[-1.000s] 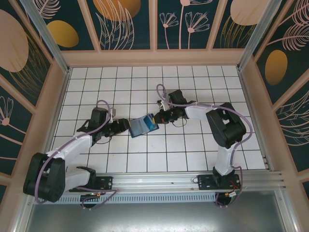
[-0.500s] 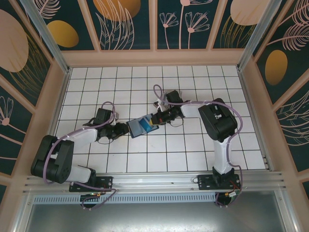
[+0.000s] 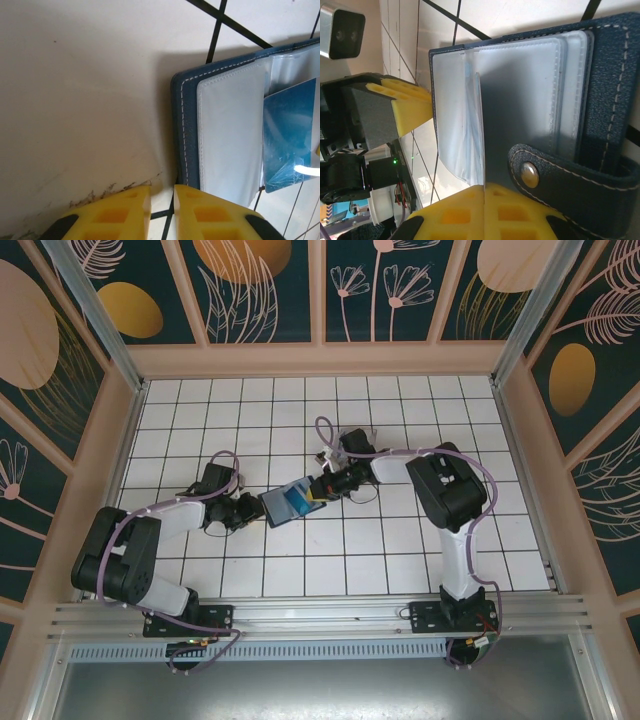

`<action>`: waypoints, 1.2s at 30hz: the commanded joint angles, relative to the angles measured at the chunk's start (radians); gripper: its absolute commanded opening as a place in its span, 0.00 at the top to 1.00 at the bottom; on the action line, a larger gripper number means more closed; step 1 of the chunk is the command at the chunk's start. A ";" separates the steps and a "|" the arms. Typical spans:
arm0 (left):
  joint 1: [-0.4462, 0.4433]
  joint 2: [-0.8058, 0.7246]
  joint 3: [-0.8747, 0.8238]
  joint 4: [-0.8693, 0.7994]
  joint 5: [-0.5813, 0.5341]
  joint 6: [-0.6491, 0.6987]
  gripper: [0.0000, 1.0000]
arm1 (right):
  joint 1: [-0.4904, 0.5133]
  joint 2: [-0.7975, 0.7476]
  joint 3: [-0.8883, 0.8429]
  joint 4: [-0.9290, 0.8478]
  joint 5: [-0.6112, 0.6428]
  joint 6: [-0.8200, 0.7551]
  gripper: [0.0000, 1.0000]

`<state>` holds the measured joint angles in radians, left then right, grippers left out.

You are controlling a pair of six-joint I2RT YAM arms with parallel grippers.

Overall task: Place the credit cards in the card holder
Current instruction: Insert the credit card into the card slot.

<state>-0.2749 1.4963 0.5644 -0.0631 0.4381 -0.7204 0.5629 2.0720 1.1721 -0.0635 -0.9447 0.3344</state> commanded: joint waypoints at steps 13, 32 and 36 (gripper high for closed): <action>-0.007 0.086 0.038 0.037 -0.019 0.003 0.85 | 0.028 0.068 0.050 0.071 -0.017 0.063 0.96; -0.007 0.100 0.039 0.041 -0.021 0.004 0.87 | 0.092 0.092 0.060 0.121 0.013 0.106 0.91; -0.006 0.114 0.051 0.026 -0.012 0.016 0.88 | 0.107 0.065 0.030 0.136 0.048 0.120 0.77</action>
<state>-0.2668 1.5478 0.6098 -0.1028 0.4492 -0.7258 0.6537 2.1487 1.2331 0.0616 -0.9451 0.4477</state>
